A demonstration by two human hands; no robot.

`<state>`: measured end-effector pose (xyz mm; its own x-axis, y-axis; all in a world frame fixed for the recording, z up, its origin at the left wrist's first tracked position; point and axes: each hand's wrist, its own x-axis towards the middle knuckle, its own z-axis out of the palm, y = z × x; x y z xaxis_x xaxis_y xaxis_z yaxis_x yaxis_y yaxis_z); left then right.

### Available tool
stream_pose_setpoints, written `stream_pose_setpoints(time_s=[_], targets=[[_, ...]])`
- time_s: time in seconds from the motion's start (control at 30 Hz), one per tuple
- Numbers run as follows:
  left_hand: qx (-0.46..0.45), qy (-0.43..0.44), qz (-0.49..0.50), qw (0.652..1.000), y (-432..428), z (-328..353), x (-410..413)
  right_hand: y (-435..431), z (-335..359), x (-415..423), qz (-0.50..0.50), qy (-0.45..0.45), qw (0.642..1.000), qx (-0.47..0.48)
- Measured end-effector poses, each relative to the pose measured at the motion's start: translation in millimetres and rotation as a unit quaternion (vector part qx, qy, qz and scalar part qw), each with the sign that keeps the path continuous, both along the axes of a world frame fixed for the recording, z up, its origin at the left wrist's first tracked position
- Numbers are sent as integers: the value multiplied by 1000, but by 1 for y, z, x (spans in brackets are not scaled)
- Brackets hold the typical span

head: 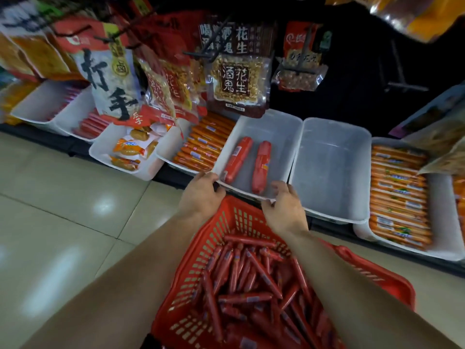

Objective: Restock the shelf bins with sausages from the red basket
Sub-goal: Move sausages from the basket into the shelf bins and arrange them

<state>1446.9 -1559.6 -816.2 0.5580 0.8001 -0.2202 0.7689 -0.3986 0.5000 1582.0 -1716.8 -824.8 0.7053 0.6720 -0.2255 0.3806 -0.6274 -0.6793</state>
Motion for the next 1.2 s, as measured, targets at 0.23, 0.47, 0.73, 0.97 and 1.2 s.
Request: stream_pose_setpoints(time_s=[0.23,0.47,0.73,0.97,1.2], targets=[[-16,30,-19,999,-95,24,-37,-110,22,-14,-37,-40,998,-22],[-89,113,-45,989,-179,-33,-78,-191,-28,-33,22,53,985,-164],[-91,206,-129,966,-195,-85,-96,-198,-93,-63,136,133,945,-265],[-23,234,-226,945,-207,-97,-97,-204,-117,-96,120,170,942,-264],[-55,256,-323,909,-213,-95,-90,-225,-121,-87,292,108,895,-320]])
